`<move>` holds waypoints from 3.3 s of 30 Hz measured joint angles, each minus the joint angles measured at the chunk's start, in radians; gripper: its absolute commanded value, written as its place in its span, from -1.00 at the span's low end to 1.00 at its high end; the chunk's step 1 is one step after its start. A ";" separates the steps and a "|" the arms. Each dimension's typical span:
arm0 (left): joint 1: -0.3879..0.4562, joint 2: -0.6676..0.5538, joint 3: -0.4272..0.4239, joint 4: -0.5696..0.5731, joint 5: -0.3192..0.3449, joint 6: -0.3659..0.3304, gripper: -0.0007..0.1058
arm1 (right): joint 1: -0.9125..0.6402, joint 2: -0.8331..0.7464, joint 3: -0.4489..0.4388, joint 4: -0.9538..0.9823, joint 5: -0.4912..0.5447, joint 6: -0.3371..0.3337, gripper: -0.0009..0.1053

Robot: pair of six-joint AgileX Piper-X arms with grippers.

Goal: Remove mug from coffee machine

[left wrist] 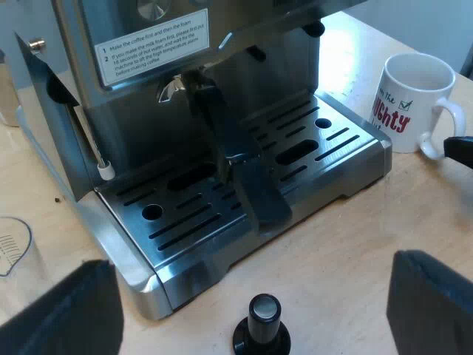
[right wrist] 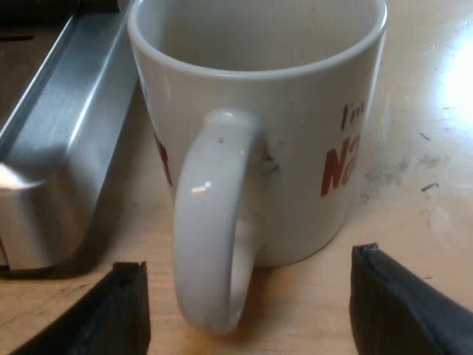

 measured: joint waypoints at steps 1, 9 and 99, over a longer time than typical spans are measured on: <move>0.000 0.000 0.000 0.000 0.000 0.000 0.65 | 0.000 -0.035 0.002 0.034 0.000 0.000 0.14; 0.000 0.000 0.000 0.000 0.000 0.000 0.65 | 0.000 -0.283 0.002 0.286 0.000 0.000 0.14; 0.197 -0.432 -0.102 0.180 -0.142 -0.014 0.65 | -0.275 -1.282 -0.468 1.450 -0.159 -0.001 0.14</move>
